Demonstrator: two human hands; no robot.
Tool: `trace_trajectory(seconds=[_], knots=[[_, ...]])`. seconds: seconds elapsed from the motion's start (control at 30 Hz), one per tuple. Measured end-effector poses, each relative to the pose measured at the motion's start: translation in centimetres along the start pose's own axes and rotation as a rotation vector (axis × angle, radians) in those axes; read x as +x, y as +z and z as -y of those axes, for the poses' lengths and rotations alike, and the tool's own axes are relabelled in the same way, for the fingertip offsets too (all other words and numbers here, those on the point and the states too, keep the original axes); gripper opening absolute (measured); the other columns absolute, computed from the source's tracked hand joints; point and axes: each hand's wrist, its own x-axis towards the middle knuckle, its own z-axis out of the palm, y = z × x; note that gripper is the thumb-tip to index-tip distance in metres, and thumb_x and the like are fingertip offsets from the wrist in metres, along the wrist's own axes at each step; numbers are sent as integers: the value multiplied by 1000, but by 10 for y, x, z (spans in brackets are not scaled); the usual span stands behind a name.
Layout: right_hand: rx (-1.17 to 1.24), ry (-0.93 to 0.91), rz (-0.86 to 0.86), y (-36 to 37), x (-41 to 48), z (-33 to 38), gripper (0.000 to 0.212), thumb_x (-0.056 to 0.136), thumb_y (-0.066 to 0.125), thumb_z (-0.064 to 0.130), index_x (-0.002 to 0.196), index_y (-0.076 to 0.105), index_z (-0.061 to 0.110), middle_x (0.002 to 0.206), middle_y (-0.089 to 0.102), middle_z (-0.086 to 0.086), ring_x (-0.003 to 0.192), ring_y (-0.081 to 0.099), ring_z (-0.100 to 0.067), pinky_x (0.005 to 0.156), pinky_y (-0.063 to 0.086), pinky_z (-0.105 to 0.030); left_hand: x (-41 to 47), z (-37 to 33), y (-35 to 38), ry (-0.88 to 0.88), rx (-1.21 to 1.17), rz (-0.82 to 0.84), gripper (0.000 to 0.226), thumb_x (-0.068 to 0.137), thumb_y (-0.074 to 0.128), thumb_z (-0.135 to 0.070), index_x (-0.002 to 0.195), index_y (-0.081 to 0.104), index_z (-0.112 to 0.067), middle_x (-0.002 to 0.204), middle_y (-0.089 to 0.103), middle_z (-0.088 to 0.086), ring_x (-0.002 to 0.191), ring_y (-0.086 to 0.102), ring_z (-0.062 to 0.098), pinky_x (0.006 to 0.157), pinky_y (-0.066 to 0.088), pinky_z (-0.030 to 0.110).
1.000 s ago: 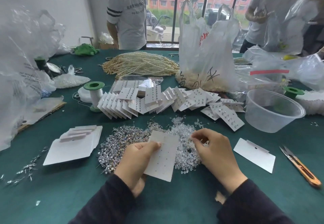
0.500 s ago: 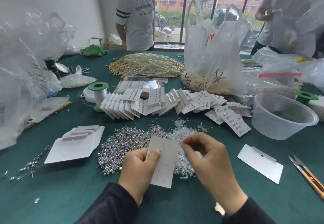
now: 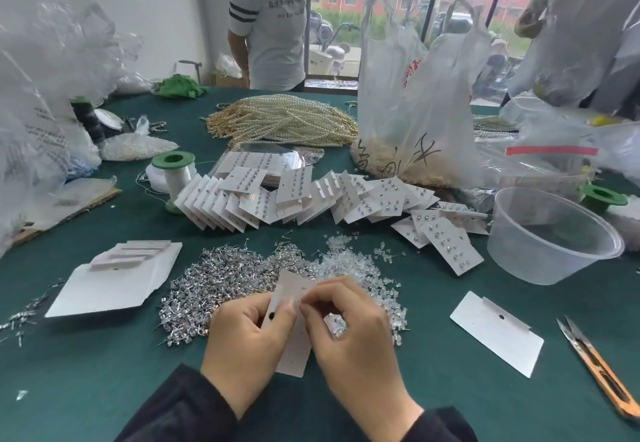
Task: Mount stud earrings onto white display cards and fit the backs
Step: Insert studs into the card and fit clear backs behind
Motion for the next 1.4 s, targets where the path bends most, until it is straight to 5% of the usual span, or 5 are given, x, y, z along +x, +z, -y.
trace_trajectory(seconds=[0.43, 0.73, 0.97, 1.27, 1.4], knots=[[-18, 33, 4, 1, -1, 0, 16, 74, 68, 0, 76, 64, 15, 74, 60, 9, 71, 58, -3, 66, 47, -14, -1, -6, 1, -14, 45, 0, 49, 67, 53, -40, 54, 57, 7, 55, 55, 28, 49, 46, 19, 48, 43, 42], [-181, -48, 57, 2, -5, 2, 9, 79, 63, 1, 75, 60, 9, 76, 57, 2, 69, 54, -10, 64, 48, -22, -3, 0, 3, 162, 173, -4, 40, 67, 54, -34, 41, 45, -6, 40, 36, -2, 41, 32, 9, 41, 22, 19], [-172, -22, 67, 0, -4, 4, 9, 80, 60, 2, 73, 59, 8, 75, 58, 0, 68, 55, -13, 62, 47, -28, -3, -1, -1, 195, 110, 33, 57, 61, 43, -52, 46, 48, 3, 43, 36, 1, 41, 31, 8, 42, 23, 22], [-133, -29, -10, -2, -3, 8, 3, 74, 65, 7, 71, 64, 9, 68, 62, 2, 64, 55, -7, 59, 44, -12, -5, 4, 8, -175, -292, 21, 34, 83, 60, -9, 61, 52, 15, 59, 51, 17, 58, 46, 24, 56, 36, 37], [-170, -28, 9, -2, -2, 7, 3, 73, 65, 8, 71, 64, 10, 68, 62, 2, 62, 55, -7, 59, 46, -15, -3, 2, 6, -154, -236, 15, 44, 73, 63, -26, 60, 52, 15, 57, 50, 15, 55, 47, 23, 54, 38, 35]])
